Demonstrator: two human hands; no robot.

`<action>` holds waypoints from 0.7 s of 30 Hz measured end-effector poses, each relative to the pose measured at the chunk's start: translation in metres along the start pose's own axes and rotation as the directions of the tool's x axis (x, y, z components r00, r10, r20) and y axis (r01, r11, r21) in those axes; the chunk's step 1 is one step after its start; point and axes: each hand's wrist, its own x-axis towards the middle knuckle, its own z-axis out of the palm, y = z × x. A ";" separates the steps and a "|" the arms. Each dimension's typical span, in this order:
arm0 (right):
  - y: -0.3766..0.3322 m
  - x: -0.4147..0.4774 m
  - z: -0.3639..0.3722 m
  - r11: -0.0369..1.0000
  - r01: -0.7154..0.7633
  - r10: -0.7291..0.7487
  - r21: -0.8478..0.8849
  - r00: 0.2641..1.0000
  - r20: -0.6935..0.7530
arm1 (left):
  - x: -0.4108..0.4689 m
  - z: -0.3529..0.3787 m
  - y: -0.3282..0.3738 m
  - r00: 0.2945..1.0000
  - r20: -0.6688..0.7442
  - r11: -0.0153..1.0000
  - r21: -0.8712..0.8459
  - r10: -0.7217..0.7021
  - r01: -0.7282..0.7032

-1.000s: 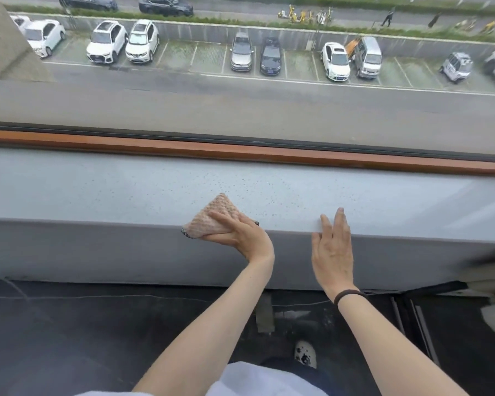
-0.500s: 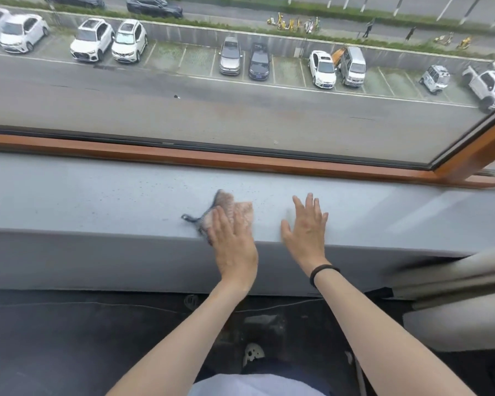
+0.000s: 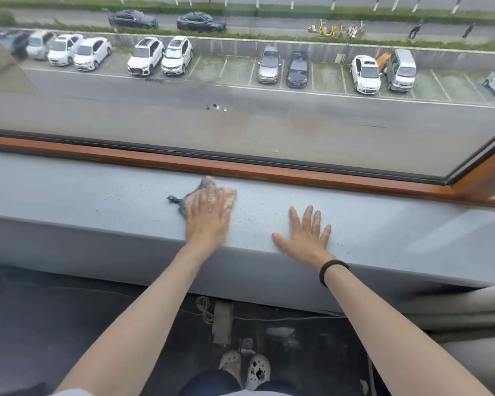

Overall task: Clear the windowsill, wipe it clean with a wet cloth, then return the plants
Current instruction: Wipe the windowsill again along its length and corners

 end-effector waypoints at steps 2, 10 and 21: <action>-0.002 0.001 -0.003 1.000 0.004 -0.004 -0.002 1.000 0.011 | -0.020 0.007 0.029 0.967 0.076 0.969 0.035 0.241 -0.244; 0.001 0.004 -0.029 0.997 0.056 -0.067 0.061 0.980 0.186 | 0.035 -0.038 -0.089 0.999 -0.028 0.999 0.040 -0.015 0.016; -0.003 0.014 -0.038 0.996 0.061 -0.071 0.057 0.978 0.196 | 0.051 -0.035 -0.044 0.902 0.090 0.895 0.111 0.423 -0.431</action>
